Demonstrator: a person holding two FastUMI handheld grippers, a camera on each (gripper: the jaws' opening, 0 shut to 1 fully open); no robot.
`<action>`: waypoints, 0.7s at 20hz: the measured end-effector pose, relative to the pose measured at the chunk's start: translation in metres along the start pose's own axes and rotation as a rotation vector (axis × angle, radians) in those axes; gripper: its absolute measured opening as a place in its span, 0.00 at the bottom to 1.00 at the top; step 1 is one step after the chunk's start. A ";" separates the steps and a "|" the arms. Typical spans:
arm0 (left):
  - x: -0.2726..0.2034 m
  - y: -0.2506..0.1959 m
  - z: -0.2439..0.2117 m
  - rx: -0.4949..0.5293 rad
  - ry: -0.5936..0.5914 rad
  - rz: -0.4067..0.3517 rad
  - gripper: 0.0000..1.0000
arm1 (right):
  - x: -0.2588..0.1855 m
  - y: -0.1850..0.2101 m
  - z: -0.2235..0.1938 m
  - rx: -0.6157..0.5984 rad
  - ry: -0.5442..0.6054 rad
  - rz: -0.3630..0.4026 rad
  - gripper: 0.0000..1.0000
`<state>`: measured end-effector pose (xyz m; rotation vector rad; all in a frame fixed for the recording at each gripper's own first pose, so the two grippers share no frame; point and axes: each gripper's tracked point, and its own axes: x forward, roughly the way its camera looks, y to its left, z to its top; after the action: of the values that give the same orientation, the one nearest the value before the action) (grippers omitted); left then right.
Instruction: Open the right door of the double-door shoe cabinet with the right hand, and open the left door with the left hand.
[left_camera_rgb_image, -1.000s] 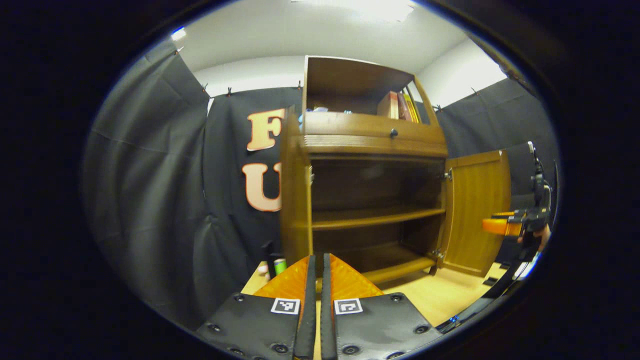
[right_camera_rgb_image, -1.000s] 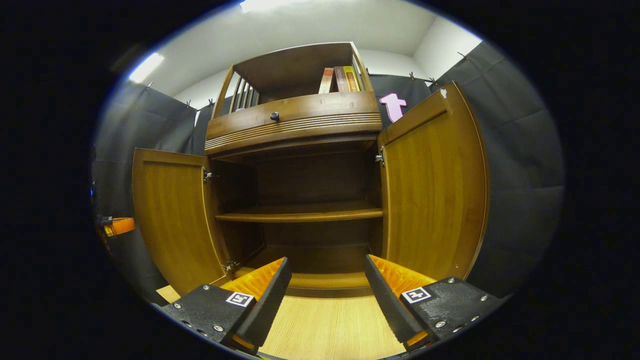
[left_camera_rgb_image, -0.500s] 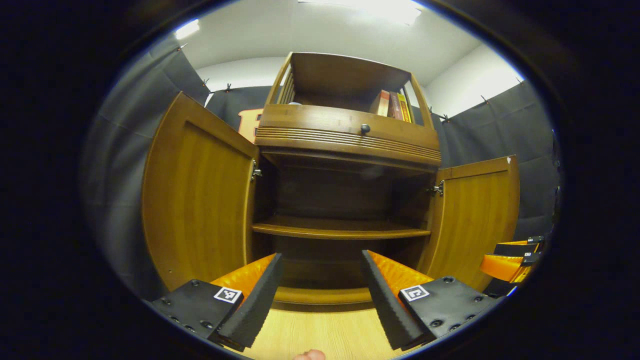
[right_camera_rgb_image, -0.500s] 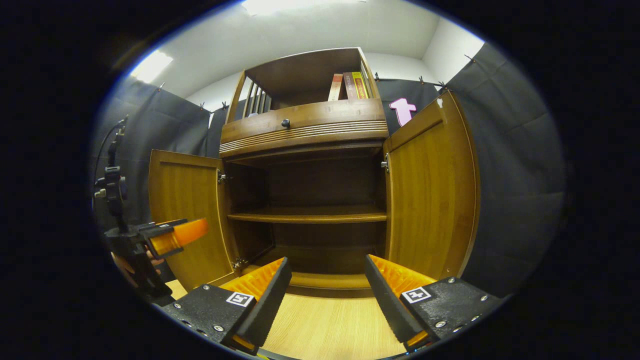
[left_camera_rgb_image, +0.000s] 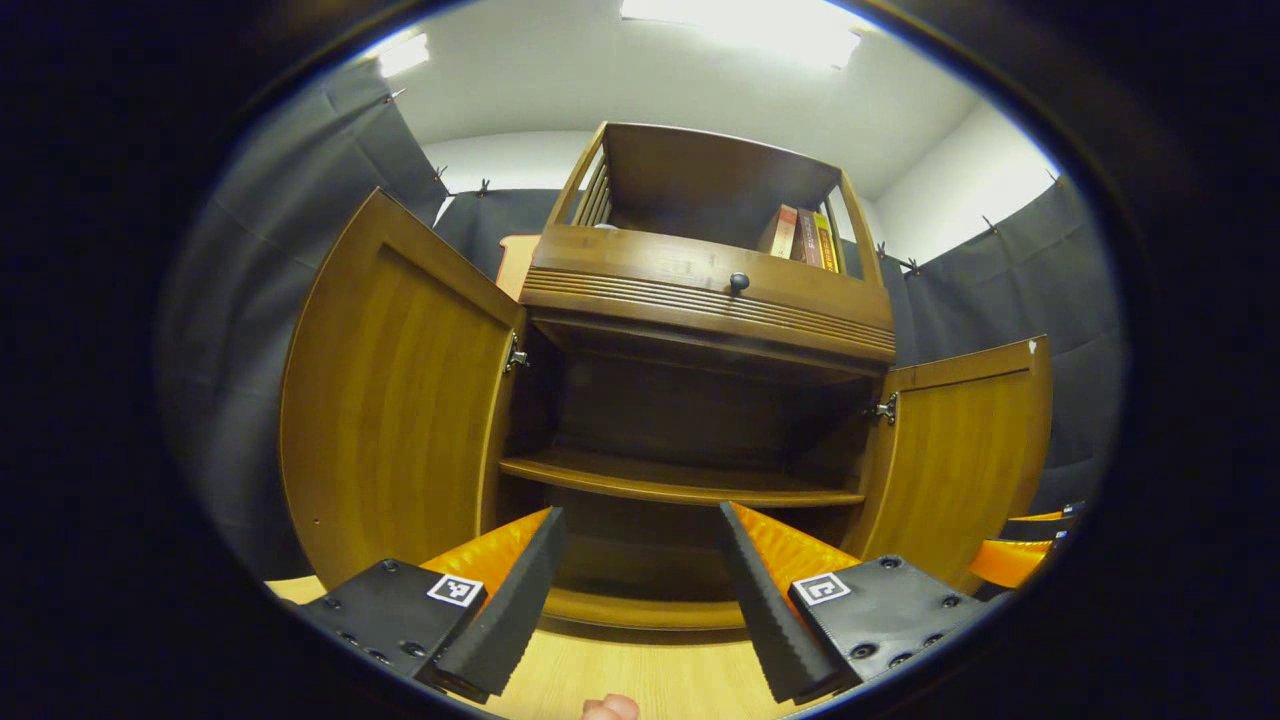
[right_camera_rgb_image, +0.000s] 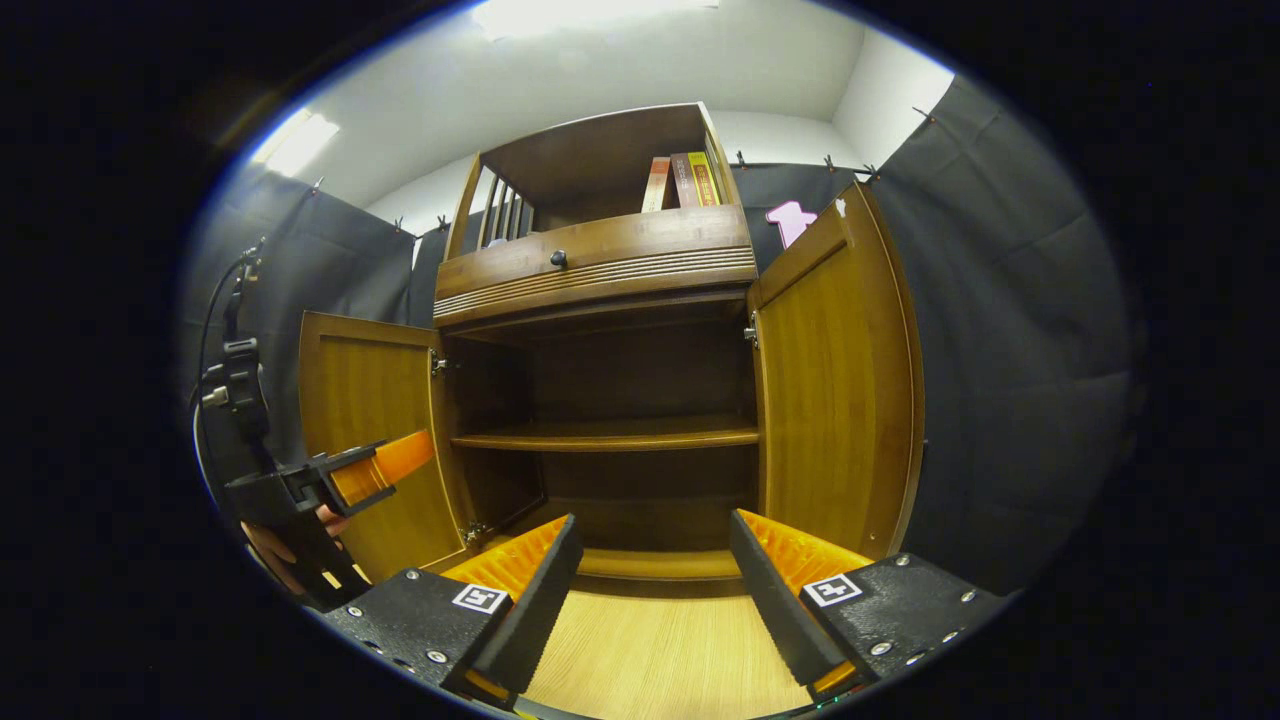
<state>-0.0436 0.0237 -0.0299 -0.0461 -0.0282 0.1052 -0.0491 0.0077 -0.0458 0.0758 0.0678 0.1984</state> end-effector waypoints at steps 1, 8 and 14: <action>0.000 0.002 -0.001 0.019 0.002 0.008 0.95 | 0.001 0.000 0.001 0.004 0.000 0.004 1.00; 0.002 -0.003 0.005 0.052 -0.023 0.002 0.96 | -0.001 -0.002 -0.004 0.014 0.000 0.016 0.92; 0.004 -0.005 0.008 0.063 -0.034 -0.014 0.95 | 0.000 -0.002 -0.004 0.023 -0.005 0.011 1.00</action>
<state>-0.0392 0.0197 -0.0214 0.0188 -0.0595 0.0928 -0.0484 0.0057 -0.0498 0.0990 0.0649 0.2084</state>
